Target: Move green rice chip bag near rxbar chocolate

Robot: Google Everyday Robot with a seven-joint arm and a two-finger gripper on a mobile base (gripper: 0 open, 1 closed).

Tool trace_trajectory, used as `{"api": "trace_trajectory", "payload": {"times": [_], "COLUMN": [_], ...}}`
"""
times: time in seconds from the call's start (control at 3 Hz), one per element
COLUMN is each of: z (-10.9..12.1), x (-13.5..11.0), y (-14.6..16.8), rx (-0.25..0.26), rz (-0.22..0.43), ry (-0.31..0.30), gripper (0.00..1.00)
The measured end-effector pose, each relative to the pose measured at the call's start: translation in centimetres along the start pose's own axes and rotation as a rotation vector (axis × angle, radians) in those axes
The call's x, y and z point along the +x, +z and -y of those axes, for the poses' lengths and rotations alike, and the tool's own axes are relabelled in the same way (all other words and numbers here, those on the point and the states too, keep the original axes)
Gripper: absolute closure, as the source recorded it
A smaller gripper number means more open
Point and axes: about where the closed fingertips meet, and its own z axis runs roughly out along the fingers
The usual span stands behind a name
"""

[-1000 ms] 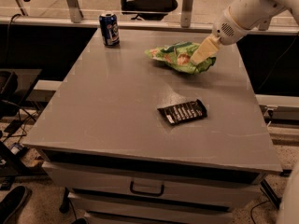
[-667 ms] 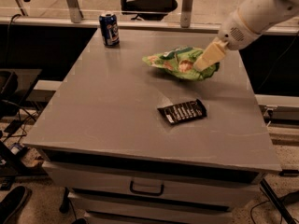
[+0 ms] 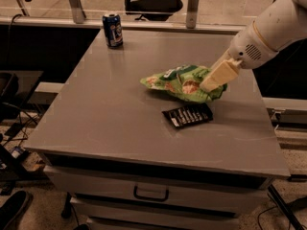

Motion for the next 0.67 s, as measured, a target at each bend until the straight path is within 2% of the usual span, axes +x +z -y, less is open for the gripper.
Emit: {"api": "trace_trajectory", "payload": {"times": [0.67], "z": [-0.58], "x": [0.27], "y": [0.20], "rx": [-0.011], "rz": [-0.002], "ry": [-0.002], "gripper": [0.15]}}
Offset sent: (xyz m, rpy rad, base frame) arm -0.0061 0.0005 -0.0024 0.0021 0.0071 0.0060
